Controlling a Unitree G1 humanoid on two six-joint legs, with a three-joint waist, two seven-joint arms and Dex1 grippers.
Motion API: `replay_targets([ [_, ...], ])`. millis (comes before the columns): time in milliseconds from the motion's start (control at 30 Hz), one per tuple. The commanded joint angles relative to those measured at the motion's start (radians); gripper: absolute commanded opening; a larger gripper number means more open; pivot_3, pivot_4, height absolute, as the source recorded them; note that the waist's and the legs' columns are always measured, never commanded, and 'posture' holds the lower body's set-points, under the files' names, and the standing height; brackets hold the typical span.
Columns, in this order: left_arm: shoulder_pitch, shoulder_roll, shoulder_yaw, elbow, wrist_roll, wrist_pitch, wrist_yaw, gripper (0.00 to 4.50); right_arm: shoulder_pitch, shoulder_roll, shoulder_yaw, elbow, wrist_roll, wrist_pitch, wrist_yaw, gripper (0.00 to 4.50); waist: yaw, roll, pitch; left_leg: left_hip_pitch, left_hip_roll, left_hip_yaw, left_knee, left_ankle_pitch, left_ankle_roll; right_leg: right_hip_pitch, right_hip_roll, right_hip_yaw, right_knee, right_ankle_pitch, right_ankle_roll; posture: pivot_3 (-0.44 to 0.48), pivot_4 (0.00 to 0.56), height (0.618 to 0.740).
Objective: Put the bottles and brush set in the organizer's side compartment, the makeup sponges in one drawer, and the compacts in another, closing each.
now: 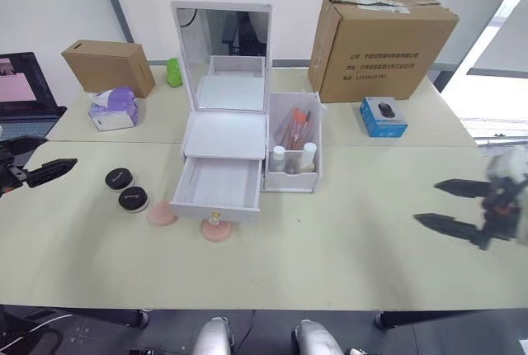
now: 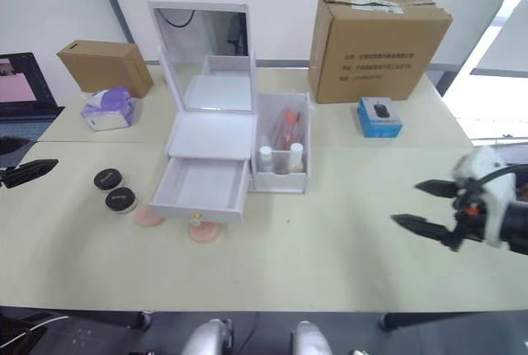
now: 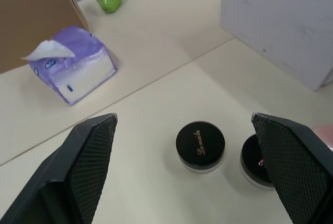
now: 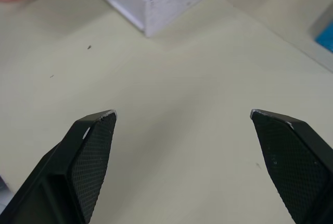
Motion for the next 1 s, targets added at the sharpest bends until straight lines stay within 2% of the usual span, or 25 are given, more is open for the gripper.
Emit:
replay_targets([
  [33,-0.065,0.026,-0.008,0.065,0.045,-0.061,-0.018,4.46,0.019,0.022,-0.051,0.030,-0.018,-0.059,0.018,4.50,-0.001,-0.001,0.000,0.000,0.000,0.000,0.000,0.000,0.000,0.000,0.000,0.000,0.000,0.000,0.000,0.000,0.150,0.740],
  [300,-0.148,0.022,-0.015,0.124,0.090,-0.058,-0.030,4.46,-0.037,0.017,0.006,0.081,-0.004,-0.112,0.074,4.50,0.004,0.000,0.000,-0.001,0.000,0.001,0.001,0.000,0.000,0.001,-0.001,0.000,0.001,0.001,0.002,0.000,0.150,0.740],
  [500,-0.050,0.035,0.060,0.066,0.015,0.035,-0.112,4.46,-0.159,-0.040,0.080,0.038,0.122,-0.027,0.154,4.50,-0.002,0.003,0.000,-0.001,0.000,0.001,0.001,0.000,0.000,0.001,-0.001,0.001,0.003,0.004,0.006,0.000,0.150,0.740],
  [633,0.199,0.006,0.187,-0.088,-0.074,-0.034,-0.154,4.46,-0.389,-0.077,0.217,0.026,0.227,0.048,0.150,4.50,-0.021,0.006,0.000,0.000,0.002,0.002,0.000,0.000,0.000,0.002,0.000,0.001,0.005,0.004,0.006,0.000,0.150,0.740],
  [733,0.448,-0.033,0.302,-0.282,-0.130,-0.019,-0.142,4.46,-0.568,-0.084,0.315,0.030,0.290,0.105,0.156,4.50,-0.025,0.007,0.000,0.001,0.009,0.010,0.000,0.000,0.000,0.001,0.000,0.000,0.006,0.005,-0.006,0.000,0.150,0.740],
  [833,0.707,-0.128,0.430,-0.527,-0.145,-0.046,-0.061,4.46,-0.740,-0.085,0.422,0.052,0.314,0.168,0.163,4.50,-0.027,0.007,0.000,0.005,0.014,0.018,-0.001,0.000,0.000,-0.001,-0.002,-0.002,0.006,0.003,-0.012,0.000,0.150,0.740],
  [1000,1.016,-0.296,0.523,-0.914,-0.217,0.119,0.042,4.46,-0.944,-0.049,0.557,0.091,0.328,0.268,0.164,4.50,-0.020,0.002,-0.001,0.005,0.017,0.029,-0.004,-0.006,-0.009,-0.005,-0.011,-0.009,0.003,0.003,-0.015,0.000,0.150,0.740],
])
